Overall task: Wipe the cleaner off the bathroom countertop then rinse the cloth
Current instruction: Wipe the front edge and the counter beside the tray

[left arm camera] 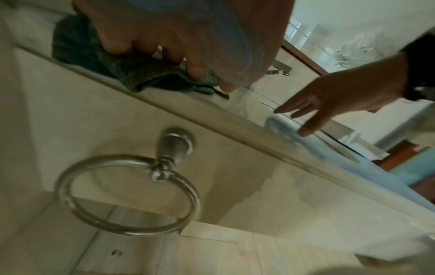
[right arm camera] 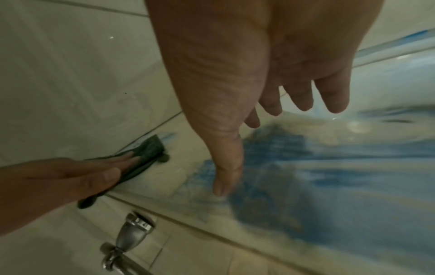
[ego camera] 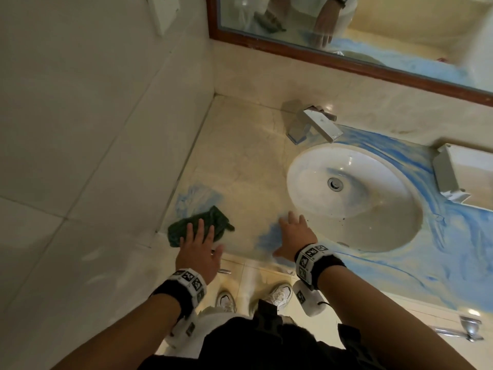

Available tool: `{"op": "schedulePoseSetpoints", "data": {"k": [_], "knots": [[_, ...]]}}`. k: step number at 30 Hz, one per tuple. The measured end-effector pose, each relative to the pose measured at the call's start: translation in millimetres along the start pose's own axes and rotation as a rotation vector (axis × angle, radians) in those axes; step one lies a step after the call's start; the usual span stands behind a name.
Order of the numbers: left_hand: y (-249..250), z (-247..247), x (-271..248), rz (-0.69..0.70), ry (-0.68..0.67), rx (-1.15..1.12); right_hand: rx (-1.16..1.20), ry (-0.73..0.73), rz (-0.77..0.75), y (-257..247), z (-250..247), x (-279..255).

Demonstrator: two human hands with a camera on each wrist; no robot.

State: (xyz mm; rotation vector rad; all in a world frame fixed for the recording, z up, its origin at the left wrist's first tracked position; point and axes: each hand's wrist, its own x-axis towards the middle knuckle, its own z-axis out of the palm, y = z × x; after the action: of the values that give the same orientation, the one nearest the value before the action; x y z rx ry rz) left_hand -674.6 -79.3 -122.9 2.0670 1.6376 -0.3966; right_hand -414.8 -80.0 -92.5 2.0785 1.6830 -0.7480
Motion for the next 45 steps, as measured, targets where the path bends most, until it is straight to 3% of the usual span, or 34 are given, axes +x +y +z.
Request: {"op": "schedulePoseSetpoints", "data": {"k": [3, 6, 12, 15, 17, 21, 27, 30, 34, 40, 45], "knots": [[27.8, 8.8, -11.5, 0.081, -0.024, 0.039, 0.000, -0.045, 0.004, -8.6, 10.2, 1.2], [23.1, 13.5, -12.0, 0.085, -0.035, 0.014, -0.033, -0.091, -0.012, -5.4, 10.6, 0.5], [-40.5, -15.4, 16.9, -0.114, 0.092, -0.106, -0.023, -0.104, -0.025, -4.5, 5.7, 1.2], [-48.5, -22.9, 31.2, -0.162, 0.024, -0.063, -0.014, -0.099, -0.024, -4.5, 5.1, -1.1], [-34.4, -20.1, 26.7, -0.147, -0.027, -0.024, -0.007, -0.102, -0.021, -5.0, 5.3, -1.5], [9.2, -5.1, -1.4, 0.039, -0.077, 0.044, 0.001, -0.104, -0.020, -5.5, 5.5, -0.2], [2.7, -11.8, 0.7, 0.084, -0.054, 0.065, -0.020, -0.111, -0.038, -5.8, 3.2, -1.8], [-21.8, -29.2, 28.2, -0.049, 0.039, 0.051, -0.038, -0.125, -0.038, -6.9, 1.9, -2.7], [-21.7, -35.5, 45.1, -0.143, 0.014, 0.015, -0.034, -0.124, -0.040, -5.9, 1.2, -5.1], [28.3, -16.5, 13.1, 0.098, -0.079, 0.102, -0.008, -0.106, -0.035, -4.2, 5.4, -3.0], [12.1, -35.6, 61.2, 0.120, -0.020, 0.122, -0.014, -0.112, -0.033, -5.1, 3.3, -3.9]]}}
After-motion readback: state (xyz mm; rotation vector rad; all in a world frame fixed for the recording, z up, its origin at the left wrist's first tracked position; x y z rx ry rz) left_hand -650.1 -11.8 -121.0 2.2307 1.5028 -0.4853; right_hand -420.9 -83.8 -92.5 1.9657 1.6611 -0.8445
